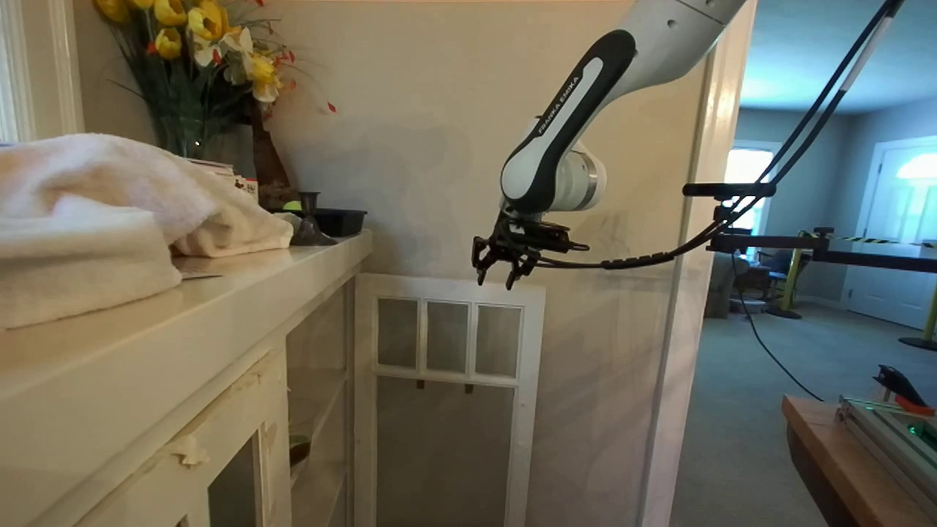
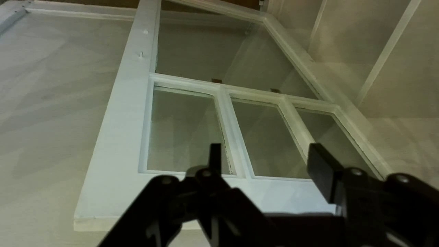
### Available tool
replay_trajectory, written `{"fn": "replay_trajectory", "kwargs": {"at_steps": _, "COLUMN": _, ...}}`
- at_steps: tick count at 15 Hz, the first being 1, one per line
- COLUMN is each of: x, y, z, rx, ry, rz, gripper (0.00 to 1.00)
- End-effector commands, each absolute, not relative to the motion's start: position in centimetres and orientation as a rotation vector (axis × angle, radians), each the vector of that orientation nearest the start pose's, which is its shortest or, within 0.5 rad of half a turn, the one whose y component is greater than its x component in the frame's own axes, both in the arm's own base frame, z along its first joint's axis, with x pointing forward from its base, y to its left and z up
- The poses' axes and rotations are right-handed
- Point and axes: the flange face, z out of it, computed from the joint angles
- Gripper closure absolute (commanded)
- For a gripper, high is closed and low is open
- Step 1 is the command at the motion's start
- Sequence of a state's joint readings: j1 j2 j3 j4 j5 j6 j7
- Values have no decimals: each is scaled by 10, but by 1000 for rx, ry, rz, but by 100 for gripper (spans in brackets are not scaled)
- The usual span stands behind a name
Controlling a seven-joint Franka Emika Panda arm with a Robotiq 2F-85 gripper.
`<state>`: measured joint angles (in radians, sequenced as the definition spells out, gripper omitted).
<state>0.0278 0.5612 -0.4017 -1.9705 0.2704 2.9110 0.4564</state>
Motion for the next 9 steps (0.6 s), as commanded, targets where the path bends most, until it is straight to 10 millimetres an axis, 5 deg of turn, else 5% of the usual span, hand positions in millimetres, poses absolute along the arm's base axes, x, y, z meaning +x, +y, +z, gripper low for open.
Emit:
{"fn": "replay_trajectory", "kwargs": {"at_steps": 1, "x": 602, "y": -233, "z": 249, "rx": -2749, "ry": 1473, "rz": -701, "gripper": 3}}
{"fn": "replay_trajectory", "kwargs": {"at_steps": 4, "x": 596, "y": -215, "z": 245, "rx": -2710, "ry": 1498, "rz": -740, "gripper": 0}}
{"fn": "replay_trajectory", "kwargs": {"at_steps": 5, "x": 594, "y": -208, "z": 244, "rx": -2690, "ry": 1506, "rz": -768, "gripper": 25}}
{"fn": "replay_trajectory", "kwargs": {"at_steps": 7, "x": 592, "y": -196, "z": 246, "rx": -2619, "ry": 1550, "rz": -867, "gripper": 26}}
{"fn": "replay_trajectory", "kwargs": {"at_steps": 9, "x": 589, "y": -184, "z": 249, "rx": -2547, "ry": 1597, "rz": -954, "gripper": 41}}
